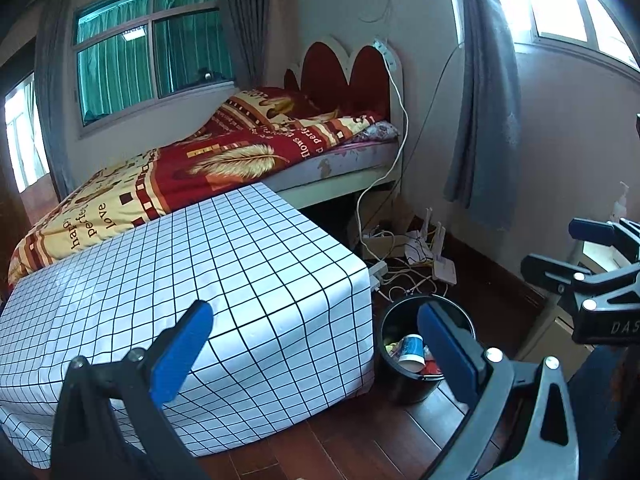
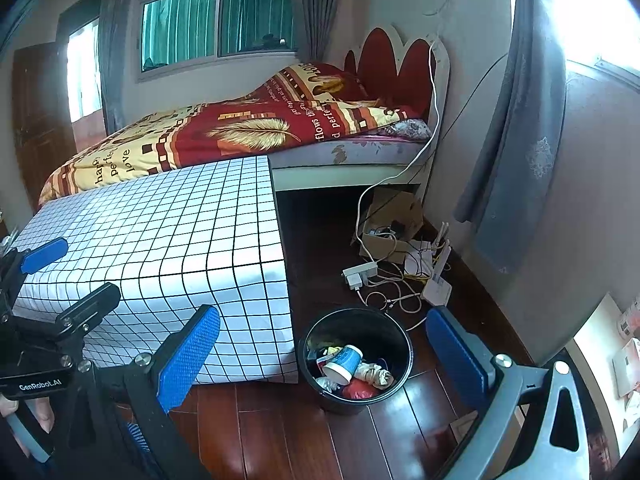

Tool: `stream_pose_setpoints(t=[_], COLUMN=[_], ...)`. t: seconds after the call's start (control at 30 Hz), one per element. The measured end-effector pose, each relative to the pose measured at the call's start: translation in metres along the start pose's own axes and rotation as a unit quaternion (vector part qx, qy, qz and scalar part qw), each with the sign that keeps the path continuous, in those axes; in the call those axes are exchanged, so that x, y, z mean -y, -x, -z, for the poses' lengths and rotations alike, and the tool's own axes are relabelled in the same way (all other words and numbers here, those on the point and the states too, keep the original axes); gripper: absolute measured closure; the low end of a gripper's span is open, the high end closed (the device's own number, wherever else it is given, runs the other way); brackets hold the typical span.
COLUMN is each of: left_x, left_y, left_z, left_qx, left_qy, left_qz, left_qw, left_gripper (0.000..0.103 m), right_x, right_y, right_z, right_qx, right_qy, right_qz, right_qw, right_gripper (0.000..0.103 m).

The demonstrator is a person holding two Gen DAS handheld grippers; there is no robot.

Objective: Collect trash

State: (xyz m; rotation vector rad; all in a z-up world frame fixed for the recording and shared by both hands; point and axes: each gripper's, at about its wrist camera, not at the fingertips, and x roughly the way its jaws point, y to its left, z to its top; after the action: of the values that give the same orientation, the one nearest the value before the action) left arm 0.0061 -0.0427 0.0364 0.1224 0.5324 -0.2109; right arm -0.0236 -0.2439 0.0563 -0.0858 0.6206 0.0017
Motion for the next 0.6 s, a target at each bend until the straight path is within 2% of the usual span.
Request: stream_pose_setpoints(t=[0.6], left_x=[0.0027], left_y=[-0.0003], left_z=[-0.005], left_qx=[0.003], left_qy=[-0.001], left_qz=[0.002], left_qw=[1.0], left_gripper=[0.0], right_x=[0.0051], right_y=[-0.0009], right_z=[-0.0027], right_qx=[-0.001], right_qy=[-0.001], right_qz=[0.001], right_qw=[1.0], right_gripper=[0.0])
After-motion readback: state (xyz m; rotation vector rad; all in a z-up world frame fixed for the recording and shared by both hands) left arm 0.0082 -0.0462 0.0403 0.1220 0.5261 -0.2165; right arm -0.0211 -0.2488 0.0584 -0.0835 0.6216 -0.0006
